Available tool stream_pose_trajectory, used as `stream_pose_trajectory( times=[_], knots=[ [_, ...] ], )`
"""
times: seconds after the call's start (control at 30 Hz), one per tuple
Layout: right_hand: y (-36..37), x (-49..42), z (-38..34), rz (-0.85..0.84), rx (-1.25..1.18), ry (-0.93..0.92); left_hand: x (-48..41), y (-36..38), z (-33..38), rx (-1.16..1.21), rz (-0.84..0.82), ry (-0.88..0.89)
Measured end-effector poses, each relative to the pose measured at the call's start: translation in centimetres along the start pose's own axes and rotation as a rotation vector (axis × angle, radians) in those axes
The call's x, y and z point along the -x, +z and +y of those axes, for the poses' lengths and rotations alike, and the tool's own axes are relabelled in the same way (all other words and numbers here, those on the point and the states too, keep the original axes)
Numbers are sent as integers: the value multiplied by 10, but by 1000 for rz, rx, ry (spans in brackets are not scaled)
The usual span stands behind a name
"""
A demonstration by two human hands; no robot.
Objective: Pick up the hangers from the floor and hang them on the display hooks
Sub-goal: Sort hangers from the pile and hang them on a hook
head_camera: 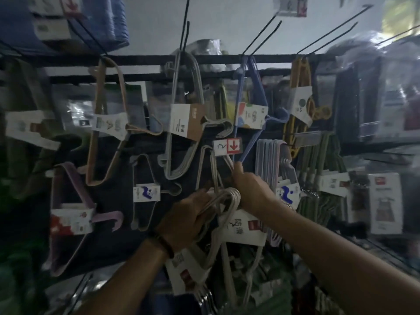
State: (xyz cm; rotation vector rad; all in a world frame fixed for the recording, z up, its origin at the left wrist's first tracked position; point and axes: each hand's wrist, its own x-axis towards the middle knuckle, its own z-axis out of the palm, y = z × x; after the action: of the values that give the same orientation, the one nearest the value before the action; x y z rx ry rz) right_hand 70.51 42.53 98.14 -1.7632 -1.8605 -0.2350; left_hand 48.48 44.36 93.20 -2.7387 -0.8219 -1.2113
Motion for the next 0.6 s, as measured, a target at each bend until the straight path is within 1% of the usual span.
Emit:
stream_pose_trajectory(
  times=[0.1,0.17,0.27,0.5,0.6],
  knots=[
    [5,4,1,139,-99,13,-6,6,-18,27,25,56],
    [5,2,2,191,-170,36,-13,13,-27,59,20,94],
    [13,-9,3,173,-160,42,-26,22,-35,72,31,124],
    [40,-50,11,123,-144,65,-38,25,-47,69,58,70],
    [53,-76,11,80,-170,63,-41,27,-53,31,56,5]
  ],
)
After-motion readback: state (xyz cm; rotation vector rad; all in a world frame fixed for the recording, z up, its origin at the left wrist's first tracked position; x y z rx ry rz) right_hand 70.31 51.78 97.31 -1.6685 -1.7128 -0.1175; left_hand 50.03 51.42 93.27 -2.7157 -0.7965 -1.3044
